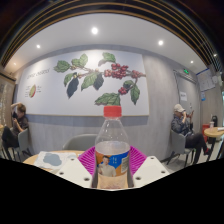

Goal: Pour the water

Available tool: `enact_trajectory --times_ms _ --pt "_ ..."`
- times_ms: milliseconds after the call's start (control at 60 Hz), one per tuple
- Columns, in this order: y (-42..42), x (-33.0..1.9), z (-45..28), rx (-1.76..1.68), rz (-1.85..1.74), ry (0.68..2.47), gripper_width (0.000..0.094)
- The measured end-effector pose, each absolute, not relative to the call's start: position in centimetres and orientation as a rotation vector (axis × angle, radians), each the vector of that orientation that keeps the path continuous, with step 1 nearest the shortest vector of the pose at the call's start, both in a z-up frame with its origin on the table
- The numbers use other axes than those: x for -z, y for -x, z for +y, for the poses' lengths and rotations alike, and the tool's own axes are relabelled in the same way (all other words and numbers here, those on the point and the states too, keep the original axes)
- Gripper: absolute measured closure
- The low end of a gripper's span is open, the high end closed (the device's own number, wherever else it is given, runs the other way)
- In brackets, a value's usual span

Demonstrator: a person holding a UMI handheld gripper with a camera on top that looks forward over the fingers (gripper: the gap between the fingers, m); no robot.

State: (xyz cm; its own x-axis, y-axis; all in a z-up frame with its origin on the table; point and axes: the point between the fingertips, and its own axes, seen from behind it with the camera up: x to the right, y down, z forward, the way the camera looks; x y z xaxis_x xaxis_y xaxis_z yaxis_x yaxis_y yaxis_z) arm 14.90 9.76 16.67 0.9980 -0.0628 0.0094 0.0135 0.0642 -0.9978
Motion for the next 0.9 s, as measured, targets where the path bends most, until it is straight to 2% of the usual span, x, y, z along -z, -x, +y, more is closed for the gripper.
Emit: enact_trajectory --times_ms 33,50,150,167,367,483,550,567,600,683,700,817,900 --pt "-15.1 -16.3 10.1 0.083 0.036 1.512 0.0532" --pt "-17.2 -14.7 10.5 0.088 0.021 1.504 0.0533" --pt "-15.2 -16.3 10.1 0.077 0.044 1.502 0.0533" --pt "-17.0 -15.6 10.6 0.072 0.033 1.498 0.0533" --pt "-15.6 -15.2 10.6 0.047 0.011 1.529 0.052" --pt "-15.6 -15.2 10.5 0.059 -0.001 1.56 0.0363" --pt "-15.8 -15.0 10.4 0.09 -0.03 1.608 0.0082" --pt "-15.7 -14.7 10.0 0.097 -0.028 1.605 0.0072" --pt "-15.8 -15.7 9.8 0.095 -0.034 1.609 0.0093" --pt "-15.4 -14.9 7.7 0.092 -0.042 1.623 0.0078" --pt "-15.1 -15.6 7.8 0.09 -0.045 1.632 0.008" --pt "-13.4 -15.3 3.4 0.03 -0.063 1.664 0.0079" --pt "-13.5 -14.7 -2.3 -0.039 -0.065 1.688 0.0077"
